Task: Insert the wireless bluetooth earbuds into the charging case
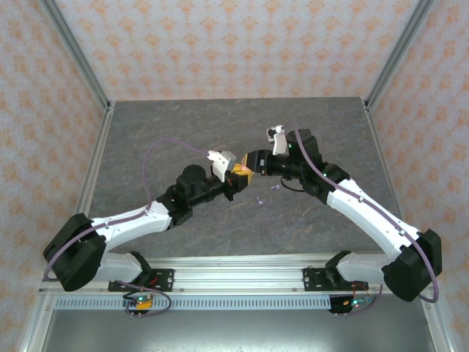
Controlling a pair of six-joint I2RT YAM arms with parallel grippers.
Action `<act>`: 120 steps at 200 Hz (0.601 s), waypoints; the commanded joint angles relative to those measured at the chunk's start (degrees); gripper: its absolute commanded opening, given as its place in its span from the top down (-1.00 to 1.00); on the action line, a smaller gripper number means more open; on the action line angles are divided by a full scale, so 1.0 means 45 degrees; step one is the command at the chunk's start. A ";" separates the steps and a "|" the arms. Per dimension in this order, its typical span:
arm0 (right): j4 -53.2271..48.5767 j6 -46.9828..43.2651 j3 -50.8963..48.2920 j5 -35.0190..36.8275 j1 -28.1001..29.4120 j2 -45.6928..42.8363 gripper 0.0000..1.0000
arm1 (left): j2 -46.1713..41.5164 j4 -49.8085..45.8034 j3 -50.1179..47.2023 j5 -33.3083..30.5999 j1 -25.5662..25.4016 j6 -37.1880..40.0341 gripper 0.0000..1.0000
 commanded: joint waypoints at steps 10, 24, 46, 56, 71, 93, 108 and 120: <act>-0.0334 -0.0438 0.0631 -0.0599 0.0248 -0.0148 0.29 | -0.0334 0.0046 0.0500 0.0395 -0.0135 0.0301 0.51; -0.0560 -0.0528 0.0708 -0.0441 0.0255 -0.0147 0.28 | -0.0332 -0.0118 0.0588 0.0307 -0.0135 0.0301 0.51; -0.0690 -0.0557 0.0751 -0.0105 0.0266 -0.0233 0.22 | -0.0303 -0.0191 0.0612 0.0285 -0.0135 0.0311 0.51; -0.0833 -0.0579 0.0786 0.0254 0.0267 -0.0264 0.16 | -0.0308 -0.0200 0.0588 0.0296 -0.0125 0.0311 0.51; -0.1135 -0.0613 0.0865 0.0876 0.0270 -0.0257 0.11 | -0.0319 -0.0261 0.0587 0.0313 -0.0135 0.0329 0.51; -0.1342 -0.0646 0.0905 0.1276 0.0279 -0.0253 0.09 | -0.0366 -0.0337 0.0598 0.0313 -0.0132 0.0364 0.51; -0.1394 -0.0646 0.0902 0.1335 0.0272 -0.0257 0.09 | -0.0377 -0.0390 0.0598 0.0298 -0.0135 0.0393 0.51; -0.1405 -0.0668 0.0907 0.1315 0.0272 -0.0592 0.09 | -0.0376 -0.0450 0.0598 0.0287 -0.0125 0.0409 0.51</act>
